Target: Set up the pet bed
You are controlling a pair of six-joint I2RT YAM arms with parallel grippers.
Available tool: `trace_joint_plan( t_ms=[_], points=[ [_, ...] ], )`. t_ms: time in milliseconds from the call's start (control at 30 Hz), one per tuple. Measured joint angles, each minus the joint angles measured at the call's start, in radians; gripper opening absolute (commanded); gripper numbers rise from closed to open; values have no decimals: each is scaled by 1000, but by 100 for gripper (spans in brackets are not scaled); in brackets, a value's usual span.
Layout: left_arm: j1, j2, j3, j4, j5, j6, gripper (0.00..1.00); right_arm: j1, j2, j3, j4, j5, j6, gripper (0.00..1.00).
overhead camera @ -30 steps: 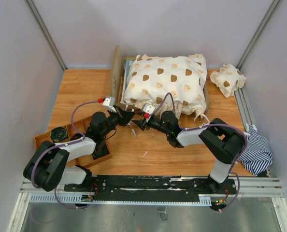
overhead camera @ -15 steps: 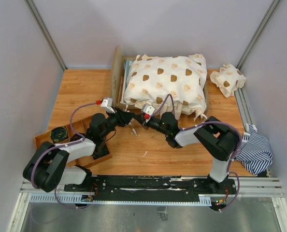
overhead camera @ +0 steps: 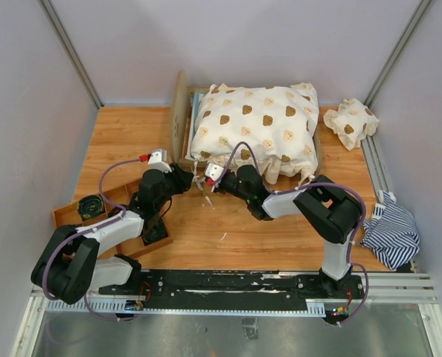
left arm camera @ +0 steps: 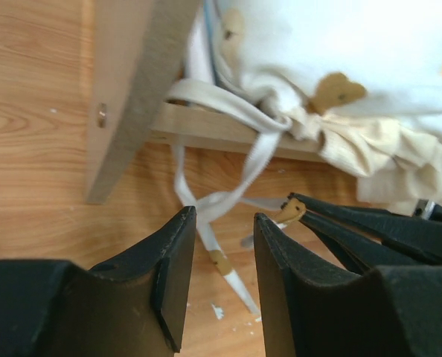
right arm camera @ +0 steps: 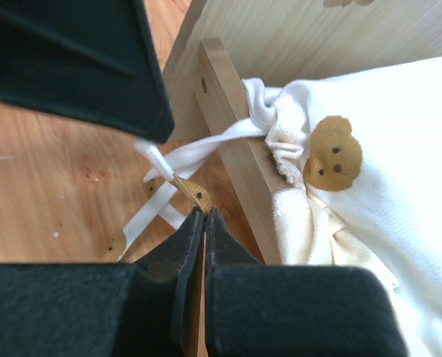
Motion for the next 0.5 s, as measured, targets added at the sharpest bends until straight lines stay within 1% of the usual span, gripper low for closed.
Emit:
trace_joint_plan(
  t_ms=[167, 300, 500],
  points=[
    [49, 48, 47, -35, 28, 7, 42, 0, 35, 19, -26, 39, -47, 0],
    [51, 66, 55, -35, 60, 18, 44, 0, 57, 21, -26, 76, -46, 0],
    [51, 95, 79, -32, 114, 48, 44, 0, 79, 21, -16, 103, -13, 0]
  ],
)
